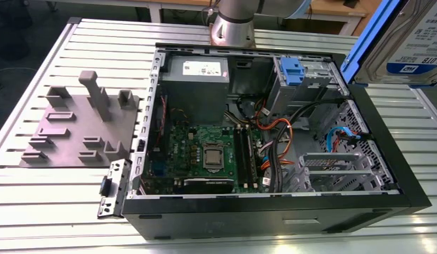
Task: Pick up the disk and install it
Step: 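Insert the disk into the insertion slot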
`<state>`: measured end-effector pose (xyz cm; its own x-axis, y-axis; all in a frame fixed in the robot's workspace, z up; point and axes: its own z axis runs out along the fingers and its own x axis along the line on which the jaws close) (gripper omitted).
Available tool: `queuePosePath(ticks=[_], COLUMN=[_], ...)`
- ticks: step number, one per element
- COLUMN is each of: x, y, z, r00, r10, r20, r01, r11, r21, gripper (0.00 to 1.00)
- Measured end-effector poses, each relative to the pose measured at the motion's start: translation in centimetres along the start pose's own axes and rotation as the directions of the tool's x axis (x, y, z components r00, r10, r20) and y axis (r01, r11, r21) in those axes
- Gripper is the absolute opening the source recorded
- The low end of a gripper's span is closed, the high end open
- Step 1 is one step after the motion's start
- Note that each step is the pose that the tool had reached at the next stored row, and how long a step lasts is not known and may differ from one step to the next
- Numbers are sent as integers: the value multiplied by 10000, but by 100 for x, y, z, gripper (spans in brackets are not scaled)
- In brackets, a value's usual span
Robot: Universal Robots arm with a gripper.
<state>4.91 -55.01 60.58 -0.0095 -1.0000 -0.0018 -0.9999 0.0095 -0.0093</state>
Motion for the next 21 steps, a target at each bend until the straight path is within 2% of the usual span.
queuePosePath(ticks=[9, 21], x=[0, 0], y=[0, 0], z=[37, 51], r00=[10000, 10000], r10=[0, 0], r20=[0, 0], r01=[0, 0], r11=[10000, 10000], r21=[0, 0], gripper=[36, 36])
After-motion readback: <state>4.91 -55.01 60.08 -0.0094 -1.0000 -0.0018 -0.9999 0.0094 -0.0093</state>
